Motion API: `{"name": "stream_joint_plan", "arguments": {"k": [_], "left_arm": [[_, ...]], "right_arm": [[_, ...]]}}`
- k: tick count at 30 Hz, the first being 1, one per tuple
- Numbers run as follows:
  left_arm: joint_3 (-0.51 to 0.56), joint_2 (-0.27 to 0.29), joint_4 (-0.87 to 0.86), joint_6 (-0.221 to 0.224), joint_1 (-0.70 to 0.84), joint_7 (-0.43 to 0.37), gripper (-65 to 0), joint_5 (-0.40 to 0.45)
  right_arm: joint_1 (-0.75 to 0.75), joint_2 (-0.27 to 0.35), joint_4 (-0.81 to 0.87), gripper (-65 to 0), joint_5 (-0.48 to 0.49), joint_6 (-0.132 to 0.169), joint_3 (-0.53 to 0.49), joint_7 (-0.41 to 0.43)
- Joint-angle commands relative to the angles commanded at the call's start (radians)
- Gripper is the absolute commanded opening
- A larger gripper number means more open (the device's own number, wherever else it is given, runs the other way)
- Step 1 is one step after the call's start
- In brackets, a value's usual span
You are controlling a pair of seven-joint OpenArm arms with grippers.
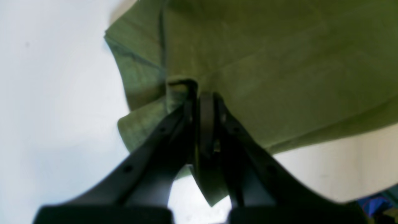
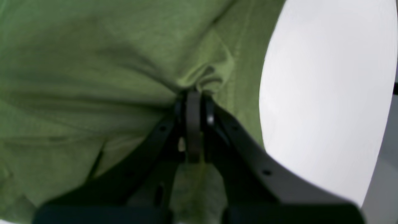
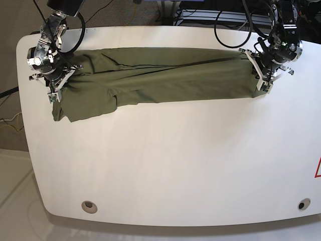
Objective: Fold the T-shirt properly
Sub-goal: 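Shift the left gripper outward along the strip end, keeping hold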
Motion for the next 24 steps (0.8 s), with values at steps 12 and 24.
{"name": "stream_joint_plan", "arguments": {"k": [12, 24], "left_arm": [[-0.003, 0.0, -0.094, -0.002, -0.006, -0.199, -65.0, 0.183], [-0.014, -0.021, -0.094, 0.0, -0.046, -0.229, -27.6, 0.207]], "right_arm": [[-0.005, 0.0, 0.005, -64.1, 0.0, 0.0, 0.0, 0.0], [-0.026, 0.002, 0.006, -44.8, -0.006, 0.026, 0.0, 0.0]]}}
